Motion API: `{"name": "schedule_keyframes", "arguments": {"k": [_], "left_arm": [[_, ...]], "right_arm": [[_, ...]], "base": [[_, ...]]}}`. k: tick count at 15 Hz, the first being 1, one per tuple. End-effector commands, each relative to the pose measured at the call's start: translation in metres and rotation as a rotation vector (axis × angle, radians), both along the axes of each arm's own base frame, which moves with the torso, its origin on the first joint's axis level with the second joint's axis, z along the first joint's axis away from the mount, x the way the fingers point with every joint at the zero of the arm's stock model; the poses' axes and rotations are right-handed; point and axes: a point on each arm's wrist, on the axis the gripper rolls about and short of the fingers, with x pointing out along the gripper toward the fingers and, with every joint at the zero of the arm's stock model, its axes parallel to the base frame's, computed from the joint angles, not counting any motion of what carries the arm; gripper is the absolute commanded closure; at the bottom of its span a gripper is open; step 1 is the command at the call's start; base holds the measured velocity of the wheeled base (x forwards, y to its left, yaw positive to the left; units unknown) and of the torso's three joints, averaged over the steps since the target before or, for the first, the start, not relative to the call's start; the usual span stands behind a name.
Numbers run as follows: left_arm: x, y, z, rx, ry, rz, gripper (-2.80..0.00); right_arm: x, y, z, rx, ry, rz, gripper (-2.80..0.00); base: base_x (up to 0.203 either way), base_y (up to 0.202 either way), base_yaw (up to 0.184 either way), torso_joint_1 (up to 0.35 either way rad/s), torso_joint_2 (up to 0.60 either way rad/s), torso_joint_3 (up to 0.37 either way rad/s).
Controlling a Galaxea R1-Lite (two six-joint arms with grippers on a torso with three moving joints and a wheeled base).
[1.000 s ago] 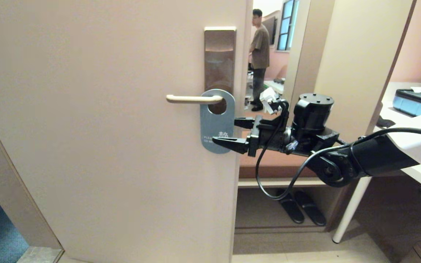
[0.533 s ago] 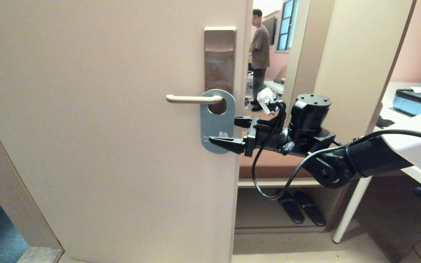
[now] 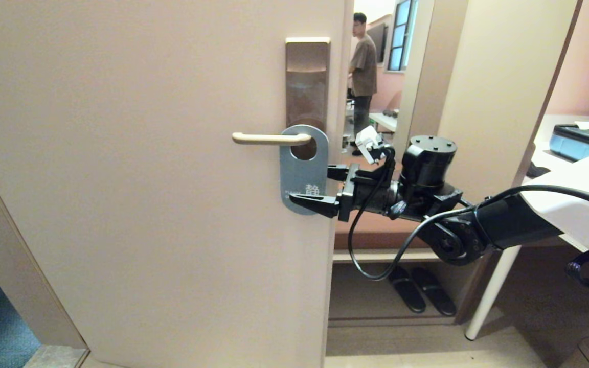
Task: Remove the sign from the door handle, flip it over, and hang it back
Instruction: Take down the sign
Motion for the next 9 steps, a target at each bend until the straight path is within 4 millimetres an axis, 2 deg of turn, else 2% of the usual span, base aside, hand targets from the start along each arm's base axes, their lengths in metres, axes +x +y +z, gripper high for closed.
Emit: {"name": "schedule_keyframes", "arguments": {"k": [1,9], "left_arm": [[0.0001,0.0000,0.0001,-0.001,0.001,0.001,0.00],[0.0001,0.0000,0.0001,-0.001,0.001,0.001,0.00]], "right_arm": [[0.0023,0.0015,-0.0024,0.002,-0.004,0.005,-2.80],[-0.0005,0.0105,-0.0007,0.006,-0.013,0.027,-2.80]], "base": [[0.000,0.000,0.000,0.000,0.00,0.000],[0.000,0.000,0.000,0.000,0.00,0.000]]}}
